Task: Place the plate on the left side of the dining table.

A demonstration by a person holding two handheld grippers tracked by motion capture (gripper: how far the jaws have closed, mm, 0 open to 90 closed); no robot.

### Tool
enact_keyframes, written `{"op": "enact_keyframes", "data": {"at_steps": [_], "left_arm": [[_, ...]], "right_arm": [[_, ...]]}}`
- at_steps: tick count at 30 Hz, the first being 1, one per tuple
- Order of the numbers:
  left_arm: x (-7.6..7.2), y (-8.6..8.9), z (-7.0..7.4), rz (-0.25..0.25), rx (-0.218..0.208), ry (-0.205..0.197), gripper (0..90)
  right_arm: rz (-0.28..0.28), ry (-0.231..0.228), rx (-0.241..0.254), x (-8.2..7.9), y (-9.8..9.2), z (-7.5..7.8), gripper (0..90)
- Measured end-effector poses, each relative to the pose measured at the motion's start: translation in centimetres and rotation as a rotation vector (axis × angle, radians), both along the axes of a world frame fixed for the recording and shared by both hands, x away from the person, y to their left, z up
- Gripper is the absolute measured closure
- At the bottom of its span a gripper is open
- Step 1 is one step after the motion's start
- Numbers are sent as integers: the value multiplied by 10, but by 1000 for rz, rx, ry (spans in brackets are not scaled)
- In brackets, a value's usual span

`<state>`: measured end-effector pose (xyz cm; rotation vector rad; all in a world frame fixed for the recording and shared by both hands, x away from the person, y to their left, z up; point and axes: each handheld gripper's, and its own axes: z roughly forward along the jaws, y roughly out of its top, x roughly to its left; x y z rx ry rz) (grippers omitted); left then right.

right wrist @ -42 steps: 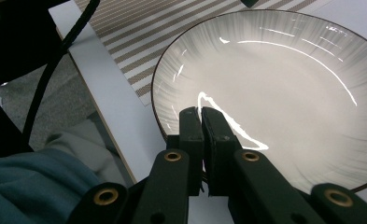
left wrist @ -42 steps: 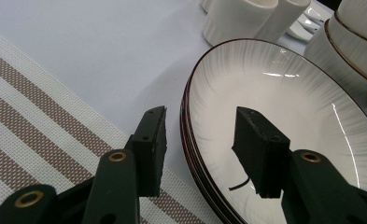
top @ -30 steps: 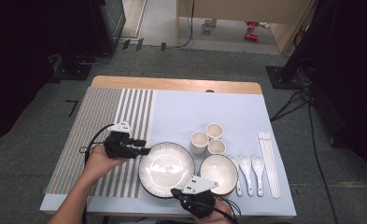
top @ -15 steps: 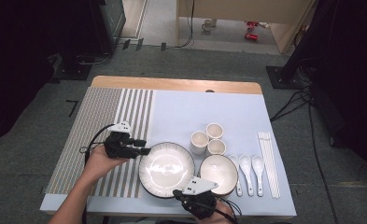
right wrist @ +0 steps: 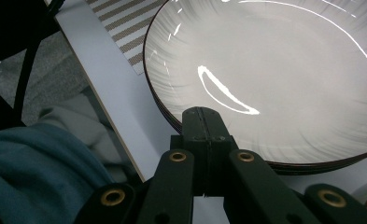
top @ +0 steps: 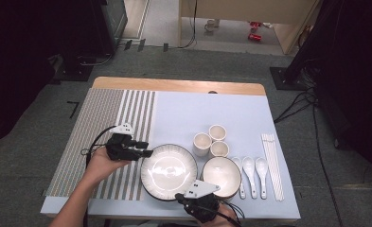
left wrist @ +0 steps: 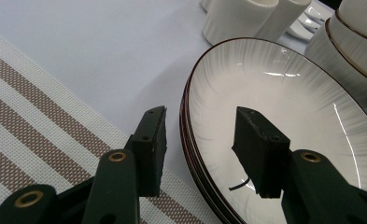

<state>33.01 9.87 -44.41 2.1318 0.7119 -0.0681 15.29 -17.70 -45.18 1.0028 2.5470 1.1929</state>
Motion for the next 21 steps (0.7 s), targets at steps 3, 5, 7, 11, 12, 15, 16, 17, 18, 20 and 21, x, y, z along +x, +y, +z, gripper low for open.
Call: {"op": "enact_keyframes", "data": {"at_steps": [3,5,7,11,12,15,16,17,18,20,21], "left_arm": [[0,-1,0,-3,1,-1,544],[0,-1,0,-4,0,-1,544],[0,-1,0,-4,1,1,544],[0,-2,-1,-7,5,2,544],[-1,-2,-1,-7,4,2,544],[0,-3,-1,-6,4,1,544],[0,-3,-1,-7,3,3,545],[0,-3,-1,-8,5,2,545],[0,-3,-1,-9,6,3,545],[0,-4,-1,-11,7,2,545],[-1,-4,-1,-11,8,2,545]], "right_arm": [[-5,-16,-12,0,1,-1,900],[-7,-10,-5,1,1,-1,900],[-8,-9,-2,1,0,-1,900],[-23,-27,-13,1,1,-2,900],[-28,-30,-20,2,1,-3,900],[-34,-32,-25,2,2,-4,900],[-37,-40,-28,2,3,-4,900],[-41,-41,-26,2,3,-4,900],[-49,-44,-25,2,3,-5,900],[-61,-52,-32,2,4,-6,900],[-64,-55,-35,2,4,-7,900]]}}
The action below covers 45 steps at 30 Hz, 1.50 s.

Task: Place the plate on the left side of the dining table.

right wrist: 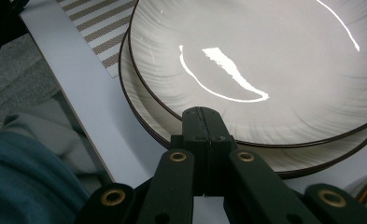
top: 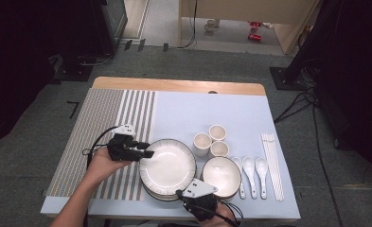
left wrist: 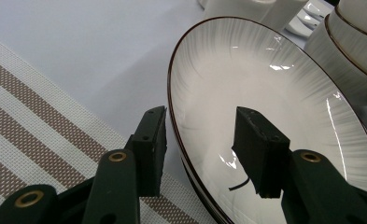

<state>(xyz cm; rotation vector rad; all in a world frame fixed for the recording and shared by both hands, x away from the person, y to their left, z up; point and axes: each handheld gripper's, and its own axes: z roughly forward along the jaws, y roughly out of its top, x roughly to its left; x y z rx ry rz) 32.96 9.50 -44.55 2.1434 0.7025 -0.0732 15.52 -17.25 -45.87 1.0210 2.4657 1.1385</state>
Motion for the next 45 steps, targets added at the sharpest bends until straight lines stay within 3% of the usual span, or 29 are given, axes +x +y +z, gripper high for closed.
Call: {"op": "enact_keyframes", "data": {"at_steps": [16,30,45], "left_arm": [[3,-2,-5,13,21,7,520],[8,-8,-9,20,18,29,496],[9,-17,-12,10,4,53,454]], "right_arm": [[-51,-1,42,1,3,-10,900],[-65,-12,55,1,6,-10,900],[-59,-22,43,2,11,-10,900]]}}
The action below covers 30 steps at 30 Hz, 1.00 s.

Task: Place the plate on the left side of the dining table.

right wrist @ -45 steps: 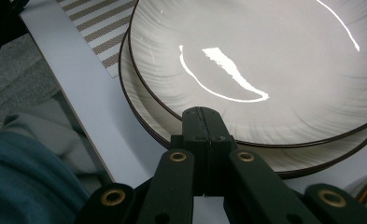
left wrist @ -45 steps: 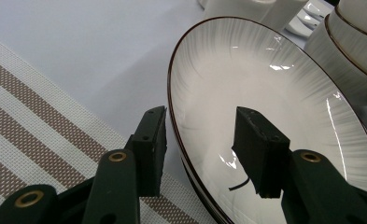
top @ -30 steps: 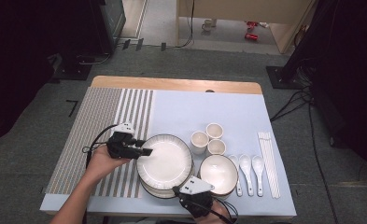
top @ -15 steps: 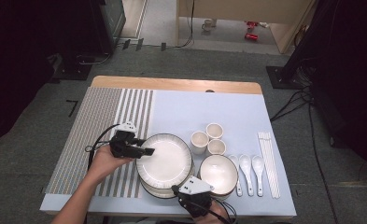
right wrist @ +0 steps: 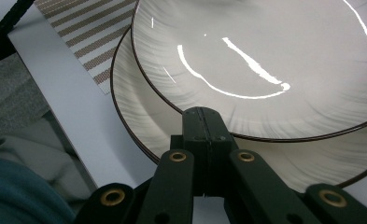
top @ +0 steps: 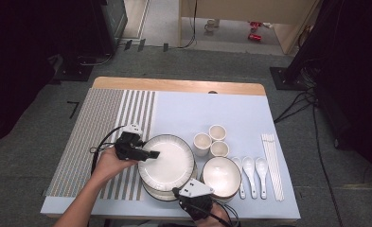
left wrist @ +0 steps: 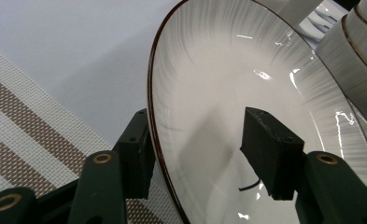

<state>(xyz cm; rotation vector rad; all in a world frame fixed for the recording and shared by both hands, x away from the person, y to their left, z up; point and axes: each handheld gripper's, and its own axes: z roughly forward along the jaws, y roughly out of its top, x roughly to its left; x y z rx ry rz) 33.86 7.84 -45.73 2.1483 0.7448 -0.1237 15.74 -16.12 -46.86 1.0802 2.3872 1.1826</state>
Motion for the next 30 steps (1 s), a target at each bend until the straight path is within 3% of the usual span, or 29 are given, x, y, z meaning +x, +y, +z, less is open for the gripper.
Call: {"op": "enact_keyframes", "data": {"at_steps": [8,11,16,21,30], "left_arm": [[-1,-5,-1,-9,-7,7,361],[1,-2,-1,-14,-47,29,309],[2,-4,-4,-16,-26,11,347],[6,-7,-8,-12,-20,32,410],[10,-4,-9,1,-48,69,462]], "right_arm": [[-4,-10,-6,1,3,-1,900],[-14,4,-11,4,4,-3,900],[-20,-1,-13,5,4,-4,900],[-28,-11,-17,6,6,-5,900],[-27,-29,2,7,7,-7,898]]}}
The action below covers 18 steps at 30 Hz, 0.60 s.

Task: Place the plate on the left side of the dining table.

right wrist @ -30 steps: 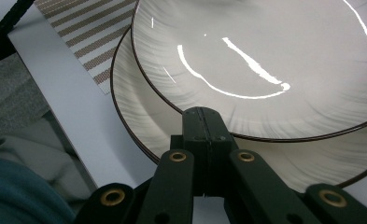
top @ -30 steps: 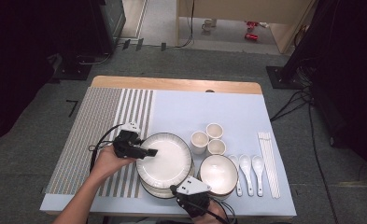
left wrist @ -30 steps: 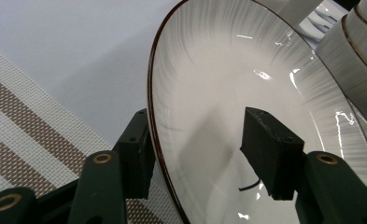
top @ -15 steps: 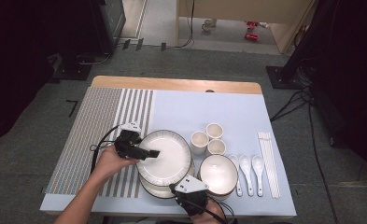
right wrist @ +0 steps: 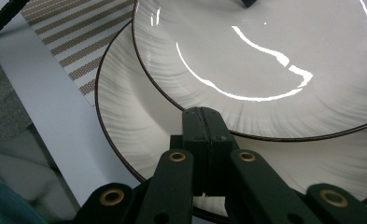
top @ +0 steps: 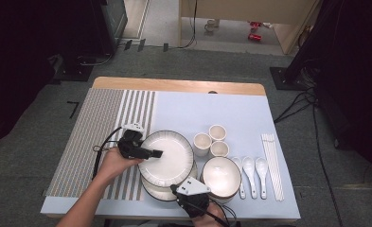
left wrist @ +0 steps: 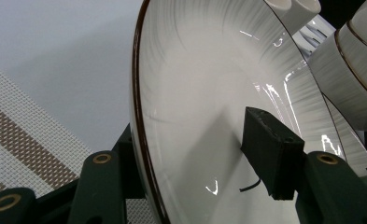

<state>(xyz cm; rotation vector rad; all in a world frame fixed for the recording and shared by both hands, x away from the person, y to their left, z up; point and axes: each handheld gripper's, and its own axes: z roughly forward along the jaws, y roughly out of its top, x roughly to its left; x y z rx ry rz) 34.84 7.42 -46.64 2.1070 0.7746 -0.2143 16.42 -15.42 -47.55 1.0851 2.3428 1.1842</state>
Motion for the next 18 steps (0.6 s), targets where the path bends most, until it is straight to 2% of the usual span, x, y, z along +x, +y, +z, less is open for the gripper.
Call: {"op": "enact_keyframes", "data": {"at_steps": [3,7,11,16,17,18], "left_arm": [[0,0,0,7,-5,-1,465],[2,3,1,17,-26,20,496],[3,5,3,21,-51,40,548],[3,8,7,28,-77,43,612],[3,9,9,24,-93,48,654],[4,9,9,22,-105,52,654]], "right_arm": [[-1,-3,-6,1,1,0,890],[-1,-10,-10,2,3,-1,872],[-2,-11,-13,2,4,-2,868],[-1,-6,-22,4,6,-4,838],[3,-3,-24,4,7,-5,829],[3,-3,-24,4,7,-5,829]]}}
